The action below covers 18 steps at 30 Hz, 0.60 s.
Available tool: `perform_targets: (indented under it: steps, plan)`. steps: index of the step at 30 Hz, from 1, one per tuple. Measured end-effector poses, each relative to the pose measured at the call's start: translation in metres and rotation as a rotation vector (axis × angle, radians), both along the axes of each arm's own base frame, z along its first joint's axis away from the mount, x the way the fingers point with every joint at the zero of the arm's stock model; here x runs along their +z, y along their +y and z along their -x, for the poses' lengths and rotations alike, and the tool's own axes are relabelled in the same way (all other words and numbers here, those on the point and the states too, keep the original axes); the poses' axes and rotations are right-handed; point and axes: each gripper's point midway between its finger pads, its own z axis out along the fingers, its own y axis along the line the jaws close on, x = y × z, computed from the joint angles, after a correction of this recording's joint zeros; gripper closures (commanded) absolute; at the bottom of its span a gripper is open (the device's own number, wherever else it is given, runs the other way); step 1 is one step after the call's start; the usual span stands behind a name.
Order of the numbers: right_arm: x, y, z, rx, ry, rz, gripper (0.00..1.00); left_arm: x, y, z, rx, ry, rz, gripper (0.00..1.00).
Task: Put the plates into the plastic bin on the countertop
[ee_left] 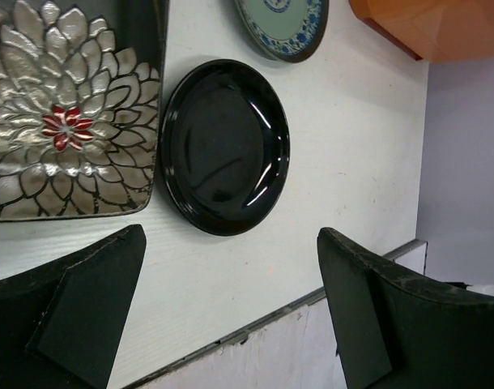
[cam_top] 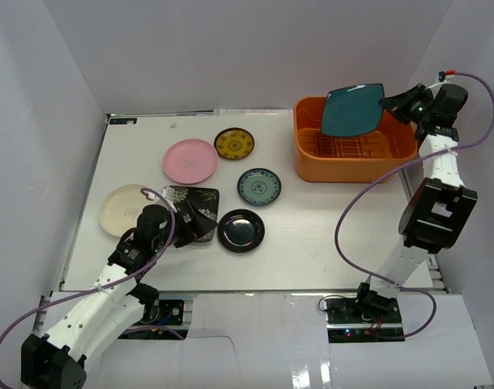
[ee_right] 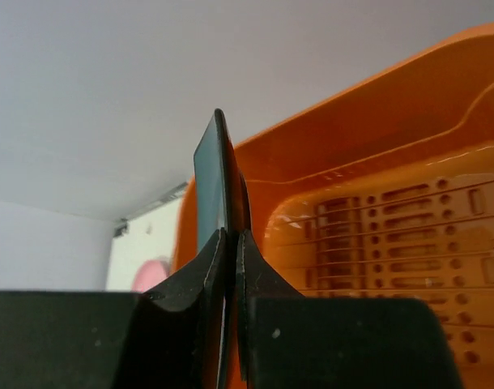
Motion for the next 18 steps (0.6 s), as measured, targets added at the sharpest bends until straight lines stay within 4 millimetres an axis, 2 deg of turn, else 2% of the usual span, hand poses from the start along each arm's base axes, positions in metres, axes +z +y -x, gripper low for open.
perform_targets:
  steps: [3, 7, 10, 18]
  plan:
    - [-0.025, -0.009, -0.027, 0.031, 0.041, 0.053, 0.92, 0.000, 0.009, 0.001, 0.057, 0.010, -0.007, 0.02]
    - [-0.049, -0.008, -0.054, 0.074, 0.101, 0.133, 0.92, -0.001, 0.021, 0.003, 0.129, 0.005, -0.003, 0.02]
    - [-0.061, 0.004, -0.053, 0.097, 0.133, 0.186, 0.92, -0.011, 0.030, 0.005, 0.181, 0.029, -0.018, 0.02]
    - [-0.065, 0.049, -0.052, 0.178, 0.141, 0.309, 0.92, -0.027, 0.044, 0.001, 0.261, 0.072, -0.080, 0.02]
